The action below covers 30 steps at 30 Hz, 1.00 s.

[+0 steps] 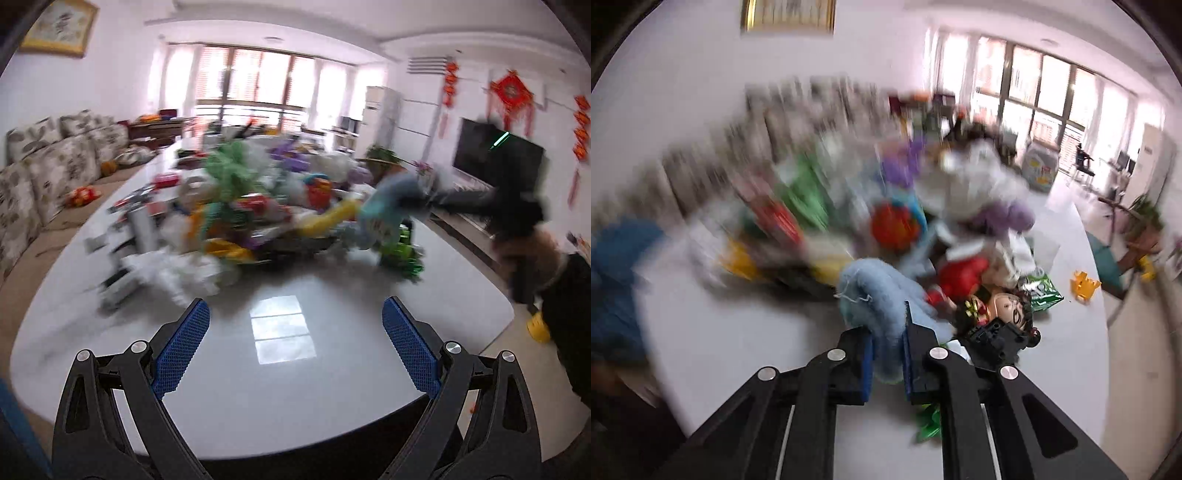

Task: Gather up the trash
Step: 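Grasp the blue plush toy with the right tool while the left tool grasps the yellow sponge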

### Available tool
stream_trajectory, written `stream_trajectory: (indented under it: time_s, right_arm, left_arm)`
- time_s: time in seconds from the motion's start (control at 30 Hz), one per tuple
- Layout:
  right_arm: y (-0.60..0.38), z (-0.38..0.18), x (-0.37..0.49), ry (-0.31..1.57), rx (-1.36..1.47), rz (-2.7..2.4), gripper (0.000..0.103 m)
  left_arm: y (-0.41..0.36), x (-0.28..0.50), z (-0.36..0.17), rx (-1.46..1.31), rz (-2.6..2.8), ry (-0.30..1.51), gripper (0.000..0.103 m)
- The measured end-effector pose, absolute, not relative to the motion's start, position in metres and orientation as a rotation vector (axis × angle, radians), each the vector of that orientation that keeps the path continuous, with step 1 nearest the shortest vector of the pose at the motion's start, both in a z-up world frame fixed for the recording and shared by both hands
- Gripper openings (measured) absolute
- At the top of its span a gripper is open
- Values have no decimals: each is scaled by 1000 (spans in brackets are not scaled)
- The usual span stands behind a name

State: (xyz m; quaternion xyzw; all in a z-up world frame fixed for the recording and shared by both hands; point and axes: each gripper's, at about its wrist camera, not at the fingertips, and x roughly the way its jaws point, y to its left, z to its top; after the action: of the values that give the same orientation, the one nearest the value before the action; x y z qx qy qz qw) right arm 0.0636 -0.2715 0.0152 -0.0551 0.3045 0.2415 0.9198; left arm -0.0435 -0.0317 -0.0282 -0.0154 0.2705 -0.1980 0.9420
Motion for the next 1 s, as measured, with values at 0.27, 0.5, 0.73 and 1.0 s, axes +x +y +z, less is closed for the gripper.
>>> stream_trajectory:
  time_s: [0.27, 0.5, 0.73, 1.0]
  right_arm:
    - [-335, 43, 7, 565, 65, 449, 12]
    - [-371, 3, -12, 584, 134, 381, 12]
    - [-385, -19, -10, 611, 176, 364, 12]
    - [-373, -31, -11, 625, 191, 376, 12]
  left_arm:
    - [-127, 0, -40, 0, -594, 569, 92]
    - [-157, 63, -50, 187, -486, 580, 92]
    - [-188, 104, -67, 511, -428, 588, 73]
    - [-152, 93, -26, 404, -517, 539, 22]
